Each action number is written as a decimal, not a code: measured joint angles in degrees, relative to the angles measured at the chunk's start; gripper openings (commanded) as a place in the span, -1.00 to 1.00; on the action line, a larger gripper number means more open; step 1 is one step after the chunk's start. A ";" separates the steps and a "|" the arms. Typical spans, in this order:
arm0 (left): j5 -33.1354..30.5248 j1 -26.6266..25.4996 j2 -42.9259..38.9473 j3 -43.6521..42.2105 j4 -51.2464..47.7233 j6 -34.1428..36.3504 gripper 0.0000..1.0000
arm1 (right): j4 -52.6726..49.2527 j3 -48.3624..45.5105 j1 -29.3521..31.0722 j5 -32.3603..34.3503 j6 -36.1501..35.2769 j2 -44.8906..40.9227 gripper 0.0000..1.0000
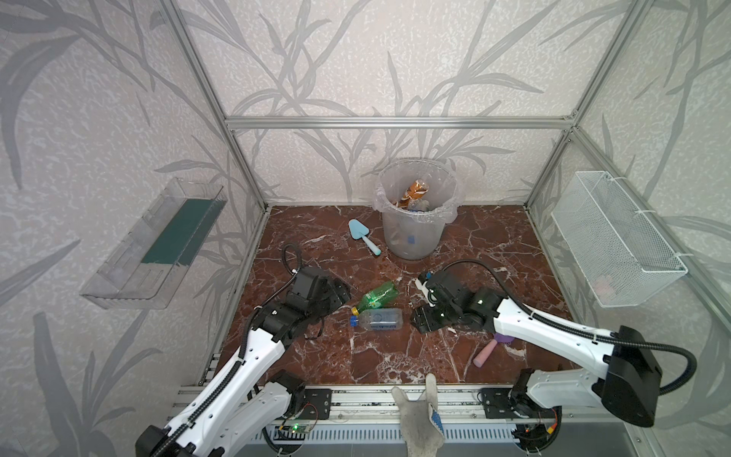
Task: Throw the plastic bottles in the bin
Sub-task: 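Bring the right gripper back and grasp the blue-capped water bottle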
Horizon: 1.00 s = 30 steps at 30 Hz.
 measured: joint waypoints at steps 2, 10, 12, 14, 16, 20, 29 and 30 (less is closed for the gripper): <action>0.00 0.00 -0.70 -0.26 -0.13 0.00 0.79 | 0.79 0.98 1.44 -0.04 -2.27 2.45 0.52; -0.02 0.00 -2.64 -0.74 -0.85 -0.07 0.80 | 3.52 5.01 4.90 -0.39 -11.85 7.58 0.59; -0.02 0.02 -2.86 -1.01 -1.07 -0.15 0.80 | 4.00 6.21 5.31 -0.44 -14.21 8.85 0.61; -0.02 0.00 -2.95 -1.25 -1.18 -0.22 0.79 | 4.46 7.08 5.44 -0.44 -16.20 9.88 0.63; -0.02 0.00 -2.97 -1.36 -1.31 -0.24 0.79 | 4.61 7.91 5.55 -0.44 -18.12 10.84 0.64; -0.04 0.00 -3.28 -1.36 -1.38 -0.35 0.80 | 5.07 9.64 5.68 -0.59 -21.44 12.90 0.66; -0.17 0.02 -4.85 -1.36 -2.14 -0.39 0.79 | 5.35 14.32 5.68 -1.88 -27.34 18.88 0.67; -0.22 0.00 -5.03 -1.36 -2.45 -0.39 0.80 | 5.42 14.67 5.70 -1.97 -27.85 19.41 0.67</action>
